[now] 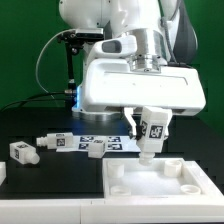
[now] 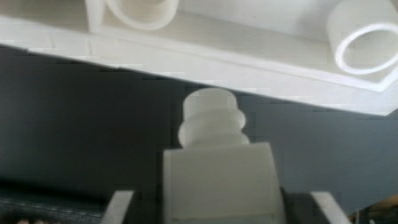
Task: Assemble one leg
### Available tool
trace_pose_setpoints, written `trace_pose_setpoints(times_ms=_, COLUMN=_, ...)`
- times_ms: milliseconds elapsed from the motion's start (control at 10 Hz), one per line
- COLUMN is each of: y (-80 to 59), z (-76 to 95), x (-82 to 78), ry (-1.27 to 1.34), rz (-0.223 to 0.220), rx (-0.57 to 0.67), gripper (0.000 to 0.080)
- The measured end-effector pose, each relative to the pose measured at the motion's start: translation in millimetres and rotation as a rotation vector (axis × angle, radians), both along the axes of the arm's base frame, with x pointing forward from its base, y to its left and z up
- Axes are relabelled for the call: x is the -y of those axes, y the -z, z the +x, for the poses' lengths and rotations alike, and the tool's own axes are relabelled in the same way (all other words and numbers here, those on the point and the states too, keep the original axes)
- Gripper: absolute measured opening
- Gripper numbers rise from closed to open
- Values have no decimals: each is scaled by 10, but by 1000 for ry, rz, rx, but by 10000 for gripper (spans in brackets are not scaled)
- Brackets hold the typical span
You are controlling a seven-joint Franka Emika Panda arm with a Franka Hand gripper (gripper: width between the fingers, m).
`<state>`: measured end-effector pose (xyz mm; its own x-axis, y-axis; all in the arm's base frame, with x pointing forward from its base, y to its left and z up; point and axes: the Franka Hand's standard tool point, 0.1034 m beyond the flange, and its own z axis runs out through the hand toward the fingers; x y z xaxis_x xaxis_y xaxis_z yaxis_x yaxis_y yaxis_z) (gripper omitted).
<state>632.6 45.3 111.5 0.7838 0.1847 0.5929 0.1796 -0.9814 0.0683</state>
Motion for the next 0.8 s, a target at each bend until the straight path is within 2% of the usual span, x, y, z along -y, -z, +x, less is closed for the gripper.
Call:
trace_pose_setpoints(times_ms=100, y=35, z=18, x=-163, ry=-10, rz=37, rx=5, gripper=284)
trace_pose_setpoints(times_ms=200, y=48, z=52, x=-255, ry=-11, rz=68, rx=1, gripper=284)
trace_pose_setpoints(times_ms=300, y=15, z=79, x=-298, ry=-9, rz=78, rx=-5, gripper=284)
trace_pose_setpoints(times_ms=700, y=47, z=64, x=-302, ry=-14, rz=75, rx=-9, gripper=284)
trace_pose_setpoints(times_ms=800, y=120, z=37, x=-429, ry=-26, rz=85, rx=-4, gripper=284)
